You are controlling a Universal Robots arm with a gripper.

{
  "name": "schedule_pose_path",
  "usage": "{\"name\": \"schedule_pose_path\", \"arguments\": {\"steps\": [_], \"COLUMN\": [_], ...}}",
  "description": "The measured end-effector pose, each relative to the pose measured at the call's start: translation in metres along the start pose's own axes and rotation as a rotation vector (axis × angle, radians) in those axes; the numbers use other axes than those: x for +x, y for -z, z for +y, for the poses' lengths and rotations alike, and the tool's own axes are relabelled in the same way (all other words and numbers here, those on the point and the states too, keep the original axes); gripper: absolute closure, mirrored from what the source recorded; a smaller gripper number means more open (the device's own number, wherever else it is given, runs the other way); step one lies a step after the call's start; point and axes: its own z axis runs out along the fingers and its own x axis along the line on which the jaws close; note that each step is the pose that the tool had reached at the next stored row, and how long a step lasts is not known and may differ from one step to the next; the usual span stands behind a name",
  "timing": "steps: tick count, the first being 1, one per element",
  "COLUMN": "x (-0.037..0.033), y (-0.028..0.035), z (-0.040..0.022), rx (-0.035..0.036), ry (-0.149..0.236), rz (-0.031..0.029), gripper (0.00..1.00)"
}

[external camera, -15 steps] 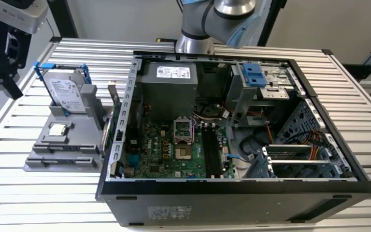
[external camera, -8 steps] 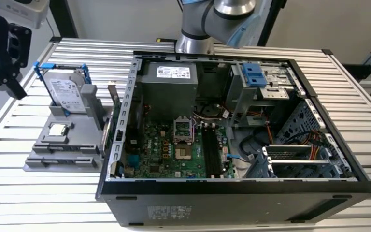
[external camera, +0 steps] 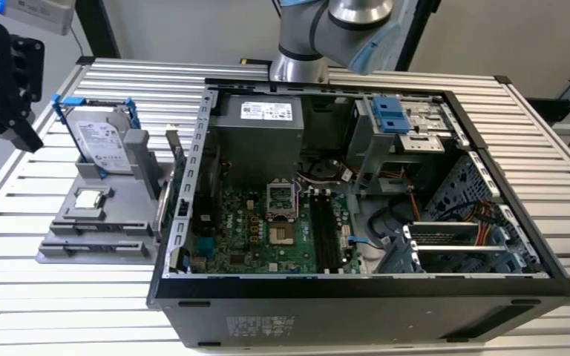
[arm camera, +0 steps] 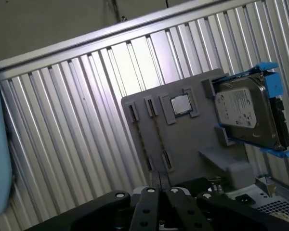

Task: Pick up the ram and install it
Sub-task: 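Pick up the ram and move it above insertion slot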

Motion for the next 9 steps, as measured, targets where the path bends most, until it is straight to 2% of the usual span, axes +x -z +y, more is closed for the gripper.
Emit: {"name": "schedule_pose_path", "arguments": {"steps": [9], "x": [0.0], "y": [0.0], "z": [0.0], "rx": [-0.0053], "ry": [0.162], "rz": [-0.0003], "gripper": [1.0]}}
